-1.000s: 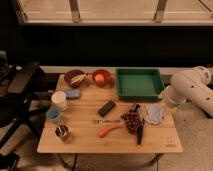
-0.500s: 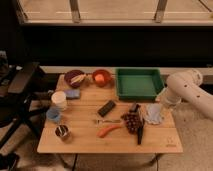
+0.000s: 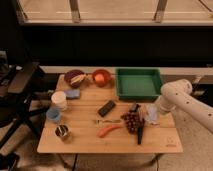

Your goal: Place towel in paper cup

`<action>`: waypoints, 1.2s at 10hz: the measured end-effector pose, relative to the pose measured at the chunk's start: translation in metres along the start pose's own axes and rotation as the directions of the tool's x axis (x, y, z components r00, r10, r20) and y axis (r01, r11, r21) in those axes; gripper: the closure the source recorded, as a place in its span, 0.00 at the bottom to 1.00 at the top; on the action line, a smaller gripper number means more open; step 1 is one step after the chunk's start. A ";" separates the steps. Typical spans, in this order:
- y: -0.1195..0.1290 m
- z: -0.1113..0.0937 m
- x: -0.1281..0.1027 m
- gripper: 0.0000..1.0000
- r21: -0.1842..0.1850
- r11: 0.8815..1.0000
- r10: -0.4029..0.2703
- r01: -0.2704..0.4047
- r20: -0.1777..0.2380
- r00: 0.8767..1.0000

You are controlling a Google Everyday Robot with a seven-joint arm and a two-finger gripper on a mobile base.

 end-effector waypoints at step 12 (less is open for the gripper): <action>0.002 0.032 0.014 1.00 -0.056 0.998 0.007 -0.012 -0.077 0.997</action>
